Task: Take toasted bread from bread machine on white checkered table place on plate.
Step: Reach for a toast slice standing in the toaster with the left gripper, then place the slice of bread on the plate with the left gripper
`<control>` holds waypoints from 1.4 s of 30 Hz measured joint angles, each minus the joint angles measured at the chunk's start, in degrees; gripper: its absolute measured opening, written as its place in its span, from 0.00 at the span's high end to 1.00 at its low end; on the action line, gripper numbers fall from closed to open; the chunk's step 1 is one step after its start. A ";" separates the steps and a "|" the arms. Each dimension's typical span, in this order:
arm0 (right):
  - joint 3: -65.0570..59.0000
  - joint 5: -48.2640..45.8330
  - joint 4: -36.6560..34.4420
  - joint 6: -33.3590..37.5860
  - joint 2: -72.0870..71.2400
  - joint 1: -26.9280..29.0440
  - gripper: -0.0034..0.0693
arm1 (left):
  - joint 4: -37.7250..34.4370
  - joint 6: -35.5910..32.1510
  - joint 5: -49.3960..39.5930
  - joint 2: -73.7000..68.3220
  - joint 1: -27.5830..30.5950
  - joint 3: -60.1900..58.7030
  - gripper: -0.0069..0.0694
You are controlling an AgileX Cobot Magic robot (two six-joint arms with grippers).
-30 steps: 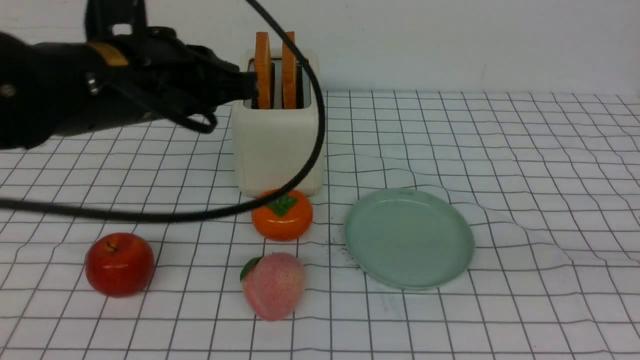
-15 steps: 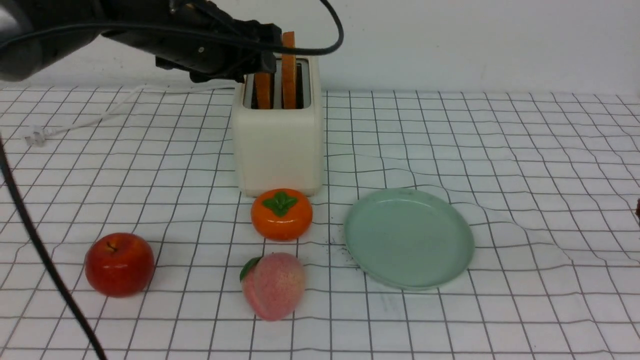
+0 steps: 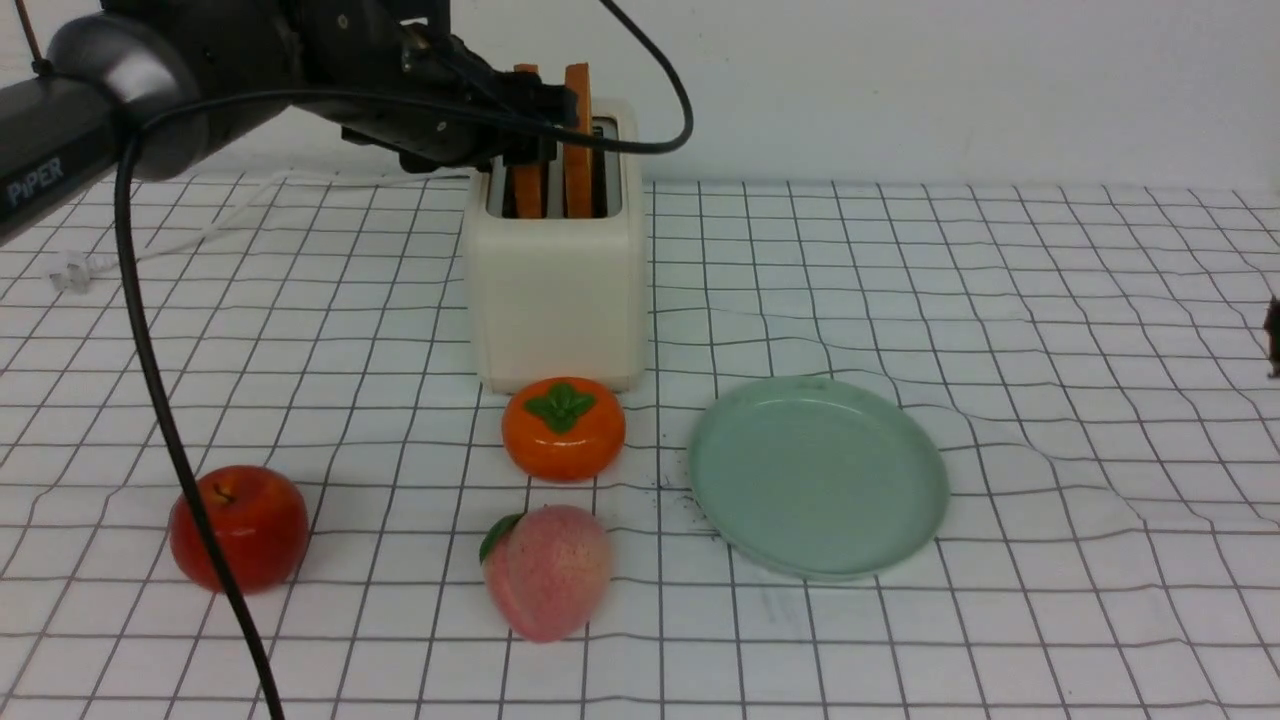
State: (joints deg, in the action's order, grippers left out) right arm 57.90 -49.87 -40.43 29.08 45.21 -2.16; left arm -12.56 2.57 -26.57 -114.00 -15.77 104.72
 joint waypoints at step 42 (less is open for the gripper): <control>0.63 6.69 -5.32 9.74 -5.90 0.00 0.92 | -13.68 -7.87 -25.77 23.00 -0.97 0.42 0.80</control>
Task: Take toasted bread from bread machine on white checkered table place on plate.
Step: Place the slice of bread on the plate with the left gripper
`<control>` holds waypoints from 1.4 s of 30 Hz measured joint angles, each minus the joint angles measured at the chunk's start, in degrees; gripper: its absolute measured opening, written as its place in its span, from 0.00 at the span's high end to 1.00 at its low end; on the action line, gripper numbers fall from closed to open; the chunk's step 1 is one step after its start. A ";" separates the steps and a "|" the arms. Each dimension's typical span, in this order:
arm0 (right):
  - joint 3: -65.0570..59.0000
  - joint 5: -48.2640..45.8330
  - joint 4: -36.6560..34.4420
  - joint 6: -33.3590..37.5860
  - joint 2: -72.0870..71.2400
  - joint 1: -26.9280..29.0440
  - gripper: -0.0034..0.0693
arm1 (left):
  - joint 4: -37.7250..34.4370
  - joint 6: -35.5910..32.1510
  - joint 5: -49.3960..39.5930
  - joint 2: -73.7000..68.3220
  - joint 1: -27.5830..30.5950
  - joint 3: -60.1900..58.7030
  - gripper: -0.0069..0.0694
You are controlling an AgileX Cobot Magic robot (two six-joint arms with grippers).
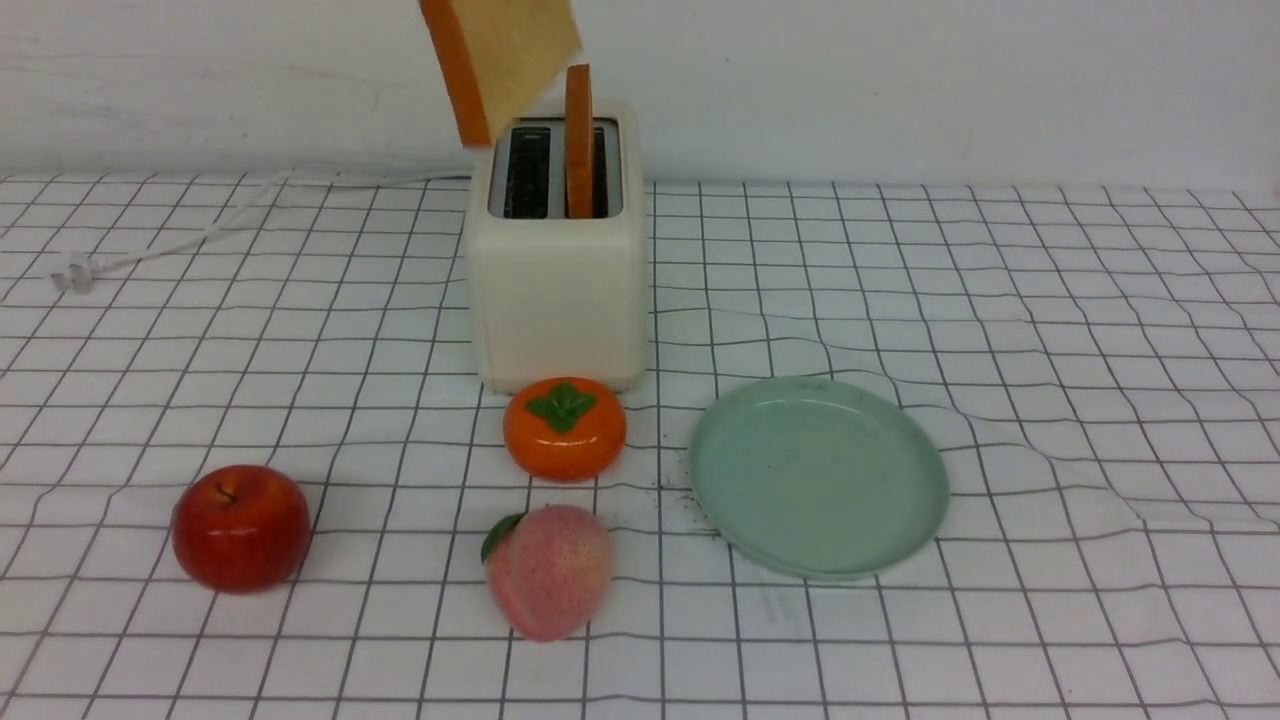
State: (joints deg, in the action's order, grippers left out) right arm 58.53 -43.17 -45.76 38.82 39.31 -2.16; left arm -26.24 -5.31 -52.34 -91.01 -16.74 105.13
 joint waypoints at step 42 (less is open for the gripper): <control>0.05 -14.08 20.89 -18.15 -10.72 0.00 0.91 | -13.58 -17.37 16.44 -30.14 -15.52 -4.56 0.22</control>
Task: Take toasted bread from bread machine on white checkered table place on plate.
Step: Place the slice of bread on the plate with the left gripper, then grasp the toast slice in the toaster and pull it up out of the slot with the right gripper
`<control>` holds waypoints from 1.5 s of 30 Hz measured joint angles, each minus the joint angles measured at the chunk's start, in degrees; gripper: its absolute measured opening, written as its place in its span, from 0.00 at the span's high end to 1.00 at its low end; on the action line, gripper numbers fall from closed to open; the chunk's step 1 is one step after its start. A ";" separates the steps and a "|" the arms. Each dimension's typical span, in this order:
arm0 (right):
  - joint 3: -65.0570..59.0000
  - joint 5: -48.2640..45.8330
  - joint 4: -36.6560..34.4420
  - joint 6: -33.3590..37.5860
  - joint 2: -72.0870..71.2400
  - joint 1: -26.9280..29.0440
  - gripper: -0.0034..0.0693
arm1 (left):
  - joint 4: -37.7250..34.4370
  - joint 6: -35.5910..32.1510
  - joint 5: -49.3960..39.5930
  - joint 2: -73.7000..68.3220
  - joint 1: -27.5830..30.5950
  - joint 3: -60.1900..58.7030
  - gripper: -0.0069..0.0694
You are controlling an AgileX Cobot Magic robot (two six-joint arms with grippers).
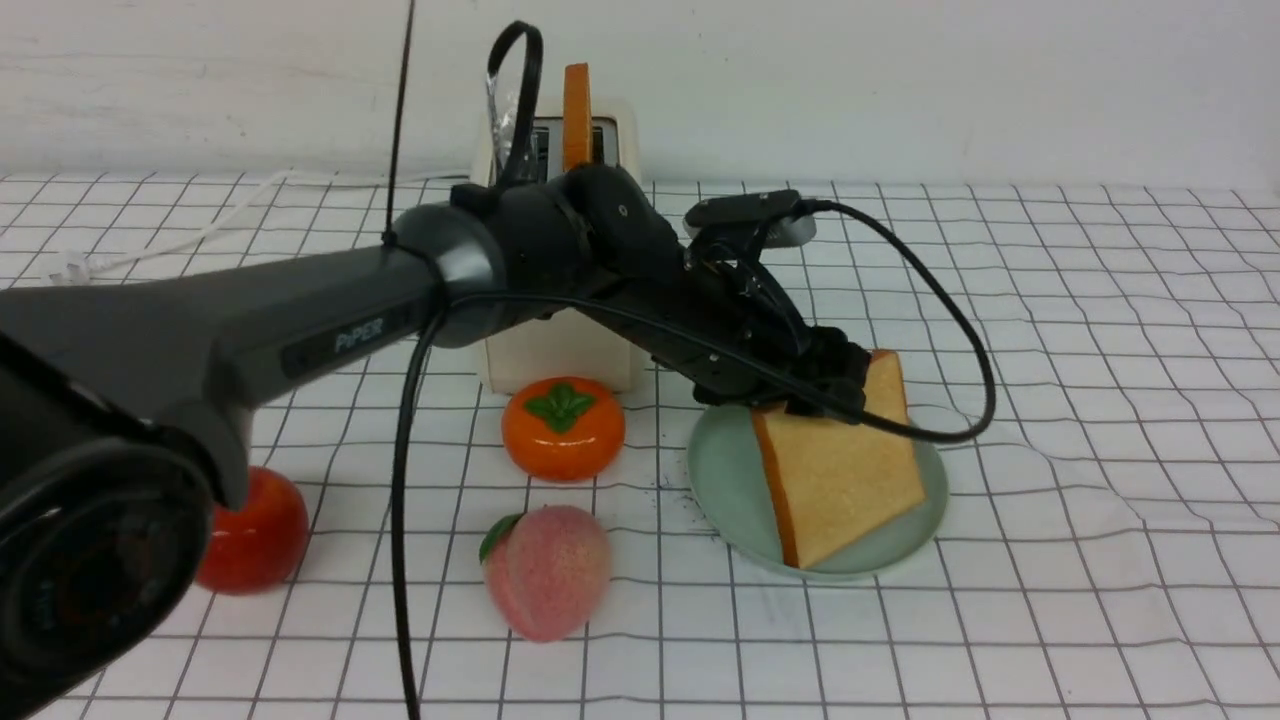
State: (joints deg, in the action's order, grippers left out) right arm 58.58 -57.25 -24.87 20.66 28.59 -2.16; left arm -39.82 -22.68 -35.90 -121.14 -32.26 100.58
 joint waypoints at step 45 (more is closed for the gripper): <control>26.91 13.76 5.75 -13.19 58.84 -29.62 0.94 | 53.66 46.01 4.66 84.85 0.00 -51.82 0.93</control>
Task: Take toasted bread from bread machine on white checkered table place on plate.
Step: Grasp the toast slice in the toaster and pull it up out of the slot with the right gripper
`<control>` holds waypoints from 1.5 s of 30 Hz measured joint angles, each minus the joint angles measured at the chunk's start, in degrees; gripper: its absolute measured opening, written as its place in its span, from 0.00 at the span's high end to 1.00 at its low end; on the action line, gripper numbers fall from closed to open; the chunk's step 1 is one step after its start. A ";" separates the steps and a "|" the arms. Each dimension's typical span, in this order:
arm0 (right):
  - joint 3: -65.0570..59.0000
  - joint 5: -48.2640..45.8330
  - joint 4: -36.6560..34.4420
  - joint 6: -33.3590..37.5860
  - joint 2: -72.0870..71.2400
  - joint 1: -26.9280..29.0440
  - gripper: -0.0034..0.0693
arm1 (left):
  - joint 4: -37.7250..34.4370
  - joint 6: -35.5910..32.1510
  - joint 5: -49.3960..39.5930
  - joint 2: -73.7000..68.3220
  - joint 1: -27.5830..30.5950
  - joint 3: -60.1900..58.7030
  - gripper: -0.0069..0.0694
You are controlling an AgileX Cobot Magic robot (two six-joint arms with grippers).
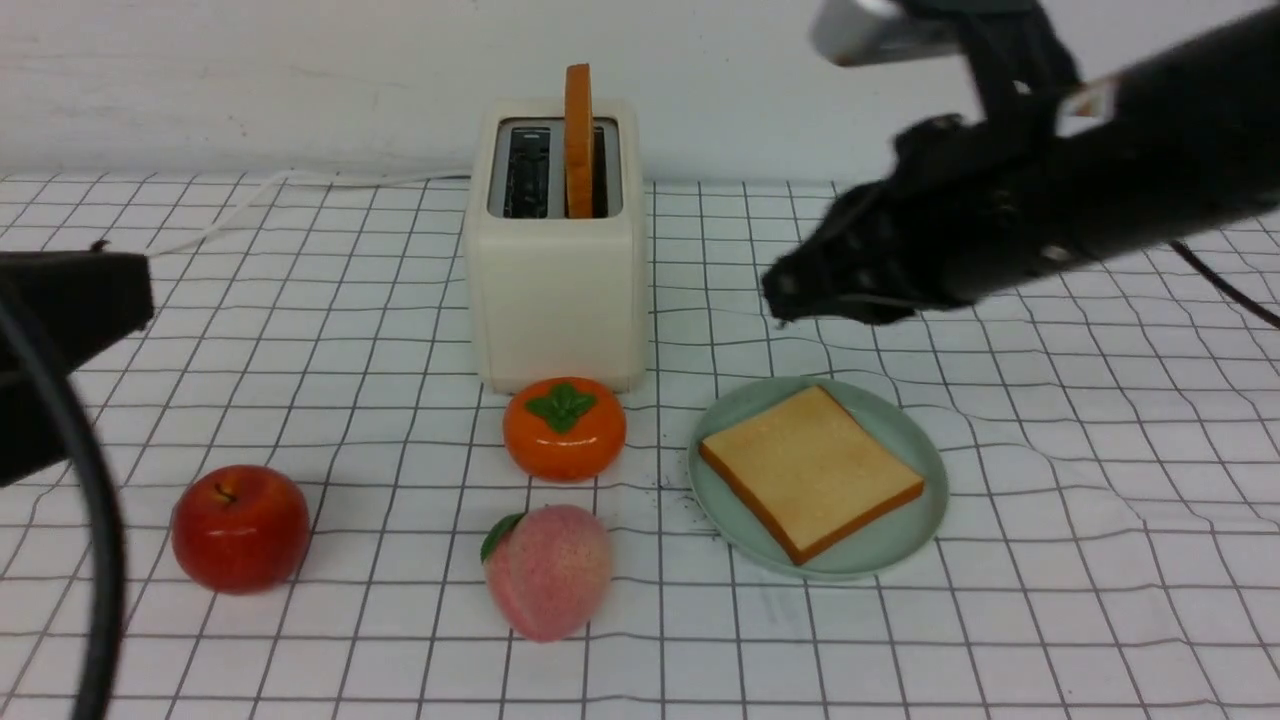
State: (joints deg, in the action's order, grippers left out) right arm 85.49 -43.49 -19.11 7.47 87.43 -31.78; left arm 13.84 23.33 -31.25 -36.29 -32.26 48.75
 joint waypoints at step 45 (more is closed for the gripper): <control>37.58 27.40 44.37 -40.79 40.67 -2.48 0.85 | 0.93 0.24 1.77 3.21 0.00 -0.19 0.93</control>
State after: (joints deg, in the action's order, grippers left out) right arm 123.07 -16.09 25.26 -33.32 128.10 -34.26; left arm 14.77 23.57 -29.47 -33.09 -32.26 48.56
